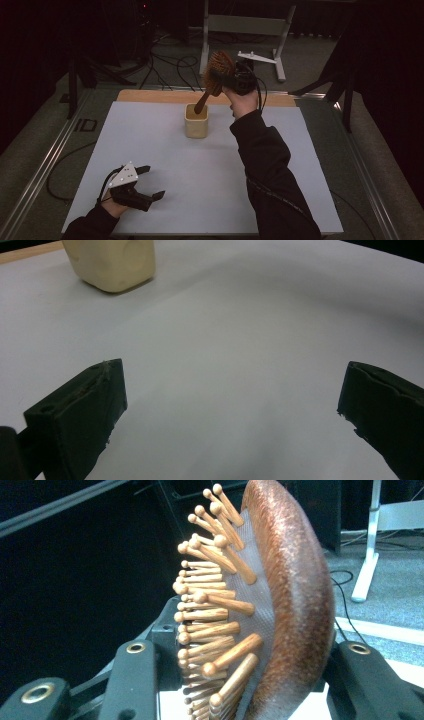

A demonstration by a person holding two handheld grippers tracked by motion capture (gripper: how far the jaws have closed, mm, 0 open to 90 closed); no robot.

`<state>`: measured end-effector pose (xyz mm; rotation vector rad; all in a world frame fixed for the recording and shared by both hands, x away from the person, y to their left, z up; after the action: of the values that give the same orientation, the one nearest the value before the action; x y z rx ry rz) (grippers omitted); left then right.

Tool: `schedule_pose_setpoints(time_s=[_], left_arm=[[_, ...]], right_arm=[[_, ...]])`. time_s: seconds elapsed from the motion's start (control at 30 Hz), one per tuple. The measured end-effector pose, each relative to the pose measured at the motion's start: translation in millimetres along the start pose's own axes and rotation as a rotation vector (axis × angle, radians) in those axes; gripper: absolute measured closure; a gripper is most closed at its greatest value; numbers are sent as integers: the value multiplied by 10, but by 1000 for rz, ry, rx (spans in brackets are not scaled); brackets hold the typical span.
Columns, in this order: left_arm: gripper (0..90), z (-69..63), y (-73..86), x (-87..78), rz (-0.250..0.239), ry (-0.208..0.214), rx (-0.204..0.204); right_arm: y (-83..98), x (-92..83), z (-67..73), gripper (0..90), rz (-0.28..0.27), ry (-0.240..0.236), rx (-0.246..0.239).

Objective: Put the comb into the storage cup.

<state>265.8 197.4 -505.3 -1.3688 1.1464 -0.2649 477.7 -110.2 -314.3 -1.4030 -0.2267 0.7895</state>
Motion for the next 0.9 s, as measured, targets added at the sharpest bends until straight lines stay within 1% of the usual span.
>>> schedule_pose_setpoints(time_s=[0.13,0.33,0.43,0.53,0.73,0.9], left_arm=[[0,1,-1,-2,2,-7,9],[0,-5,3,-10,3,-5,12],[0,-5,8,-6,4,-1,10],[0,-4,21,3,13,-1,16],[0,-4,22,0,3,7,17],[0,2,32,2,-16,31,17]], right_arm=[[38,72,18,503,5,3,-13],[114,180,20,503,26,9,-12],[158,235,12,503,37,5,-3],[201,285,11,503,50,7,-4],[260,346,-3,503,69,7,1],[307,388,-1,503,85,7,-1]])
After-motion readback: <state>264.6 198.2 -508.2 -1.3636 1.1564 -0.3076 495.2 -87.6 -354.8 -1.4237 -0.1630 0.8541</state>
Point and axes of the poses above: each handheld gripper's, and its own axes: x roughly forward along the jaws, y roughly out of its underside, z roughly to its left, the point moved 2 cm from there along x, roughly forward along the jaws, and after that the axes turned 8 degrees about -x, right-handed, at the moved point
